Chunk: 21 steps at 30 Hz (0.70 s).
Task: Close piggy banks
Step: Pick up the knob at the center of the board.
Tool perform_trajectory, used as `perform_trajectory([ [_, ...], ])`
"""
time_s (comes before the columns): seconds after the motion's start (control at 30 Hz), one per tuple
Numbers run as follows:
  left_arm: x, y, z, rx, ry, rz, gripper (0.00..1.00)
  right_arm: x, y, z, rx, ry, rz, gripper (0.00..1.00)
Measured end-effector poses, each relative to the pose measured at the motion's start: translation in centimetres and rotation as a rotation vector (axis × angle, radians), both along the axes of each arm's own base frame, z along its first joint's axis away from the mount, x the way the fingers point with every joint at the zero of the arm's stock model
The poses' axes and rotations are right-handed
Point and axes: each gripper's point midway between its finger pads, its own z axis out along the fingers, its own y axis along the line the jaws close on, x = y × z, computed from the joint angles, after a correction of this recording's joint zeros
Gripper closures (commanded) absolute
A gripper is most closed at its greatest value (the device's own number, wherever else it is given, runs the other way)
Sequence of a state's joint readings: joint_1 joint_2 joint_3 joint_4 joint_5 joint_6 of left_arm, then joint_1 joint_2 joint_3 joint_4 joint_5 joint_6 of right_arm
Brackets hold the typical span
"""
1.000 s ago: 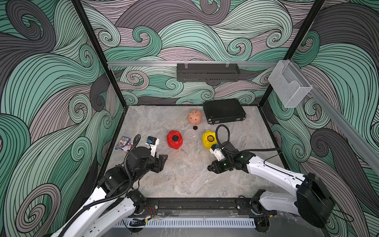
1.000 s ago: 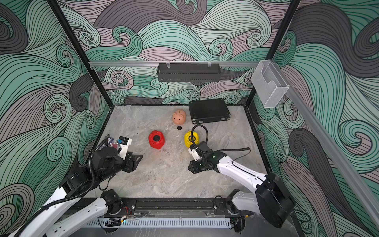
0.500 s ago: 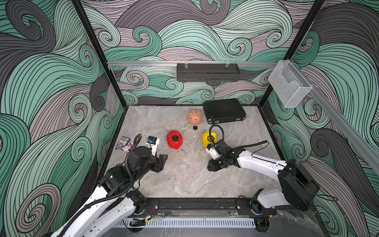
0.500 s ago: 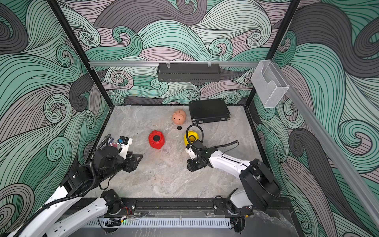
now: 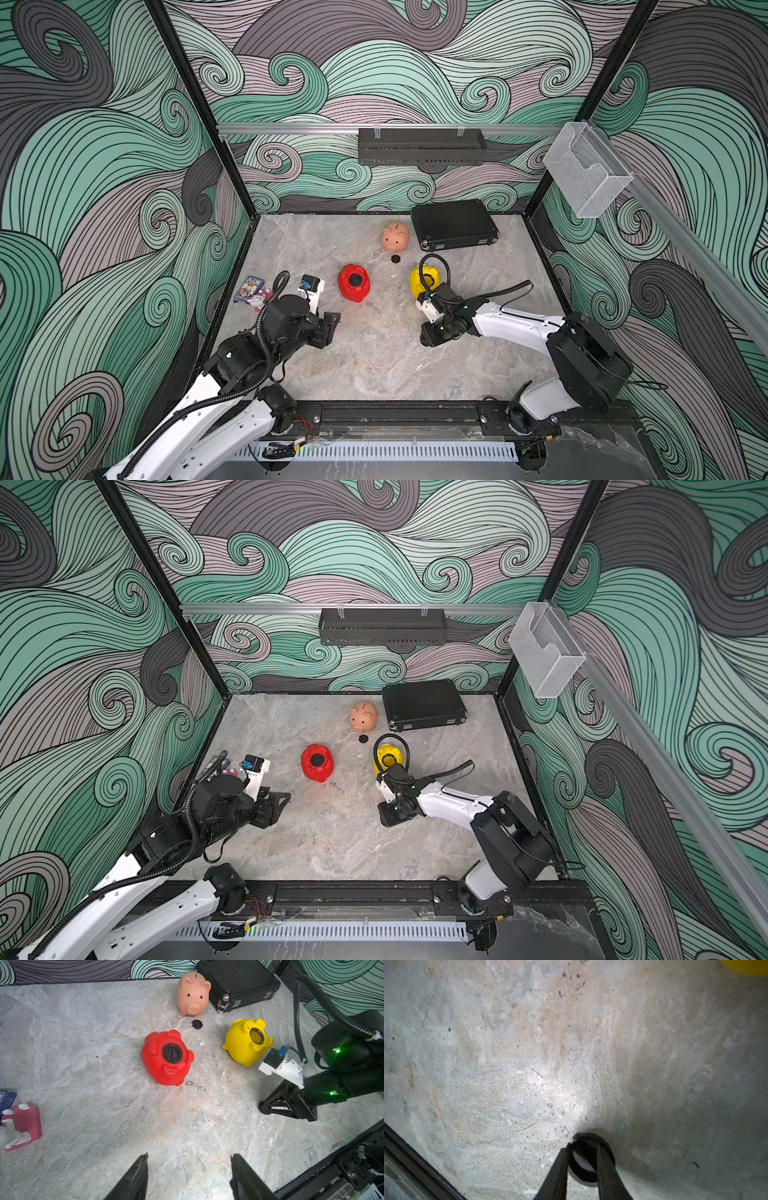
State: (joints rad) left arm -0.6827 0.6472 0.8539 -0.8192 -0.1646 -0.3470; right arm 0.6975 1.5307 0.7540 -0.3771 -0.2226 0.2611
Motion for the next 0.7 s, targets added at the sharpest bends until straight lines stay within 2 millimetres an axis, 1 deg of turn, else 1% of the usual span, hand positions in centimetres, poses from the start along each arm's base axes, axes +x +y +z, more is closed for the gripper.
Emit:
perform_trajectory([
  [0.27,0.0,0.0,-0.1,0.002,0.003,0.0,0.37,-0.1,-0.6,-0.1,-0.028,0.004,-0.023,0.74],
  [0.57,0.0,0.0,-0.1,0.002,0.003,0.0,0.37,-0.1,-0.5,2.1,0.031,-0.023,-0.074,0.76],
  [0.7,0.0,0.0,-0.1,0.002,0.003,0.0,0.37,0.1,-0.7,2.3,0.017,-0.037,-0.071,0.76],
])
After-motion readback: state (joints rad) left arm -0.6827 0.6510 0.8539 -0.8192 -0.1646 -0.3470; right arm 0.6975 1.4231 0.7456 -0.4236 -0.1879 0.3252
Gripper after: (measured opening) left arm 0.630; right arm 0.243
